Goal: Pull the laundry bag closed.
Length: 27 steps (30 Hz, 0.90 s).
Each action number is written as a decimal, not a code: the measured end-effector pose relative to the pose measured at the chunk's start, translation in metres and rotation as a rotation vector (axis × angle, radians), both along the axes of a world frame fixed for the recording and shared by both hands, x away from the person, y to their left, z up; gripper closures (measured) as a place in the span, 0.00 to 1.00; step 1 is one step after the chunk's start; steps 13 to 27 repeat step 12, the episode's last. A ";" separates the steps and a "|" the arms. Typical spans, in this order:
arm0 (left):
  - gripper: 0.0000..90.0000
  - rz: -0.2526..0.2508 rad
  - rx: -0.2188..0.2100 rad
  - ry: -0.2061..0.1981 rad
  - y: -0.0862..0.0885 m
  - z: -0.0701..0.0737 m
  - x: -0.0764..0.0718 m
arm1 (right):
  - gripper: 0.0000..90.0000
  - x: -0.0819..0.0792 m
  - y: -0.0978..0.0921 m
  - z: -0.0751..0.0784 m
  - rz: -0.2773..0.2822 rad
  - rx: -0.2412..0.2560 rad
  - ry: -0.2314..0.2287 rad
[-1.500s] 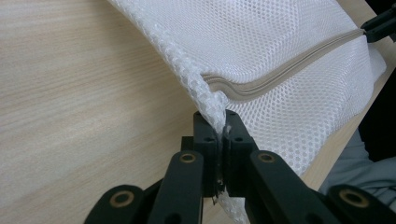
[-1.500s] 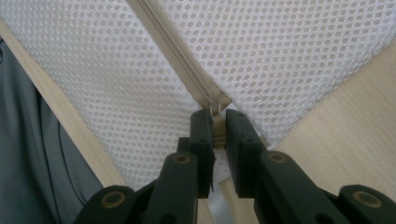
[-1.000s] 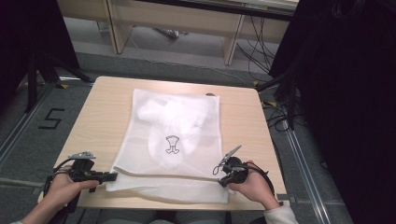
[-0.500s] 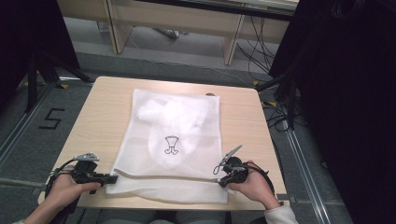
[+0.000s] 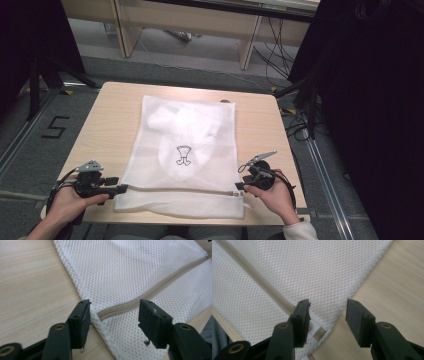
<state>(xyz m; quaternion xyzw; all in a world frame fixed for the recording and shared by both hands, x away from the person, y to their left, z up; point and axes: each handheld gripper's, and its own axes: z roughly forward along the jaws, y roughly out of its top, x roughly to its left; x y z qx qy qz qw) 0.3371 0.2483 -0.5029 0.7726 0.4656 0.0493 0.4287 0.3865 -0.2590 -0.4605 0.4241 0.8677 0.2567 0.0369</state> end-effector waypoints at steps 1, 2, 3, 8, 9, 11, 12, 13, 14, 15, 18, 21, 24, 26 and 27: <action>0.40 -0.009 0.014 -0.011 0.000 0.000 0.000 | 0.58 0.000 -0.001 -0.001 -0.021 0.006 -0.007; 0.37 -0.002 0.021 -0.018 -0.001 -0.001 0.000 | 0.57 0.002 -0.003 -0.002 -0.027 0.009 -0.009; 0.35 -0.008 0.041 -0.026 -0.001 0.000 0.000 | 0.56 0.002 -0.003 -0.002 -0.040 0.013 -0.004; 0.31 -0.022 0.048 -0.051 -0.001 0.000 -0.001 | 0.53 0.003 -0.005 -0.007 -0.069 0.030 0.014; 0.31 -0.023 0.055 -0.050 0.000 0.001 -0.001 | 0.53 0.001 -0.004 -0.007 -0.093 0.032 0.025; 0.31 -0.014 0.054 -0.057 0.002 0.001 -0.001 | 0.52 0.001 -0.004 -0.008 -0.088 0.027 0.030; 0.32 -0.013 0.058 -0.058 0.003 0.001 0.000 | 0.52 0.000 -0.004 -0.007 -0.094 0.027 0.030; 0.32 -0.013 0.058 -0.058 0.003 0.001 0.000 | 0.52 0.000 -0.004 -0.007 -0.094 0.027 0.030; 0.32 -0.013 0.058 -0.058 0.003 0.001 0.000 | 0.52 0.000 -0.004 -0.007 -0.094 0.027 0.030; 0.32 -0.013 0.058 -0.058 0.003 0.001 0.000 | 0.52 0.000 -0.004 -0.007 -0.094 0.027 0.030; 0.32 -0.013 0.058 -0.058 0.003 0.001 0.000 | 0.52 0.000 -0.004 -0.007 -0.094 0.027 0.030; 0.32 -0.013 0.058 -0.058 0.003 0.001 0.000 | 0.52 0.000 -0.004 -0.007 -0.094 0.027 0.030; 0.32 -0.013 0.058 -0.058 0.003 0.001 0.000 | 0.52 0.000 -0.004 -0.007 -0.094 0.027 0.030; 0.32 -0.013 0.058 -0.058 0.003 0.001 0.000 | 0.52 0.000 -0.004 -0.007 -0.094 0.027 0.030; 0.32 -0.013 0.058 -0.058 0.003 0.001 0.000 | 0.52 0.000 -0.004 -0.007 -0.094 0.027 0.030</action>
